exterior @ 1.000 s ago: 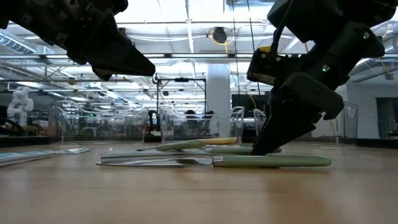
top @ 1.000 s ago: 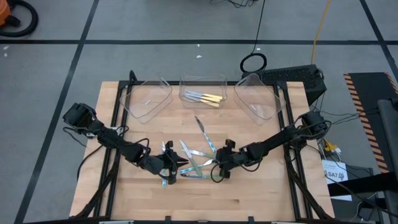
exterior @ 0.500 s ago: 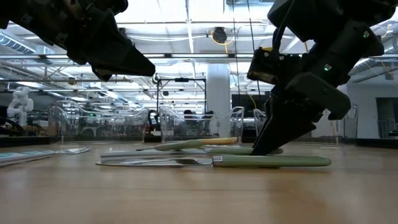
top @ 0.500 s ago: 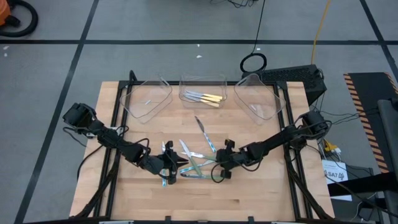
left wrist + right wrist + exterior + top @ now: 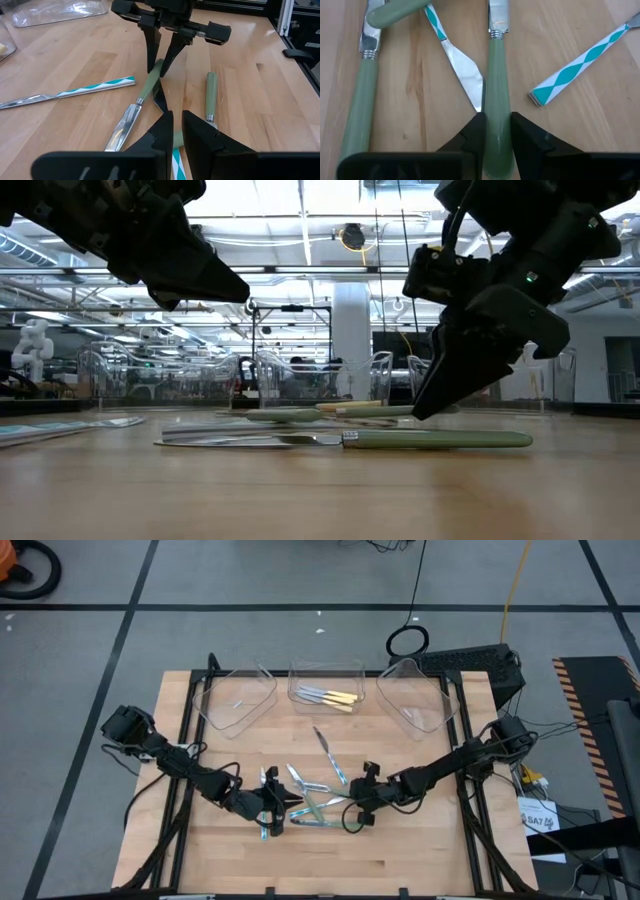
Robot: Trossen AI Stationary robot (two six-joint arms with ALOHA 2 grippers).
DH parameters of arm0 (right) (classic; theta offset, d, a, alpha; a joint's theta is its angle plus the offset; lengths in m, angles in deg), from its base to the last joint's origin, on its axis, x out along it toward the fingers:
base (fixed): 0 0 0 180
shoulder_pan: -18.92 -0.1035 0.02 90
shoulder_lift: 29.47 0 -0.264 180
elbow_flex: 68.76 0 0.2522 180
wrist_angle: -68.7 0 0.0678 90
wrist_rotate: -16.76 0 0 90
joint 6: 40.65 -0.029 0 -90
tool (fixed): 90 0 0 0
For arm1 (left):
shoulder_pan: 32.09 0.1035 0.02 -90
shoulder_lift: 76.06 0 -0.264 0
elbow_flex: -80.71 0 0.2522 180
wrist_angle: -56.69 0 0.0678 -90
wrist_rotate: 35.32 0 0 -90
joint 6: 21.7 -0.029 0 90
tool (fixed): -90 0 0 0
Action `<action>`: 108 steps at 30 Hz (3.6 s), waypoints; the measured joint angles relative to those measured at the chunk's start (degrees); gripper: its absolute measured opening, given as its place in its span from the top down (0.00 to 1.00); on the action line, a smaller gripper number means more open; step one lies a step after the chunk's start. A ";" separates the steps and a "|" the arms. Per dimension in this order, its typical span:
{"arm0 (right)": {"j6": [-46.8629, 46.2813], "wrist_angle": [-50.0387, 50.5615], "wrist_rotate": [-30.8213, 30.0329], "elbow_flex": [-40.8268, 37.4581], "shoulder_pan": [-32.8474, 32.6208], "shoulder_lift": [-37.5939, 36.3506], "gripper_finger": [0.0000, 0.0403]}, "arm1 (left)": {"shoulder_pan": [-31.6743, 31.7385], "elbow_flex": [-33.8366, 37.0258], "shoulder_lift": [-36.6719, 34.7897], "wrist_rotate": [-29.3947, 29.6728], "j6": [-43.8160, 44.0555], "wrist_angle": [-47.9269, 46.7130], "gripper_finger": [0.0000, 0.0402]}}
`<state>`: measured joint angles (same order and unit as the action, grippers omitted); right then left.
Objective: Sort silverware by color (type)
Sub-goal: Put the top green table knife into the left transparent bin
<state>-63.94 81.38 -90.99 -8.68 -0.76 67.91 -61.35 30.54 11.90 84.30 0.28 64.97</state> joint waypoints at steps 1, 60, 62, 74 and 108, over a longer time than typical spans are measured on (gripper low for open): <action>0.01 0.00 0.01 0.00 0.00 0.00 0.84 | 0.00 0.00 0.00 -0.02 0.00 -0.02 0.89; 6.62 10.05 -6.50 0.22 0.52 -16.78 0.84 | 0.91 0.00 0.00 0.61 -1.28 1.97 0.89; 7.11 11.69 -6.86 0.24 0.98 -18.72 0.84 | 1.23 0.00 0.00 0.62 -1.29 1.88 0.89; 9.25 19.06 -8.05 0.22 3.14 -27.24 0.84 | 3.83 0.00 0.00 0.62 -3.36 1.95 0.89; 2.69 14.90 -8.40 0.15 1.44 -15.49 0.84 | 6.62 -5.49 5.26 11.32 -29.91 1.71 0.47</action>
<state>-61.25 96.27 -99.40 -8.52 0.68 52.42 -54.73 25.06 17.16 95.62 -29.63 66.68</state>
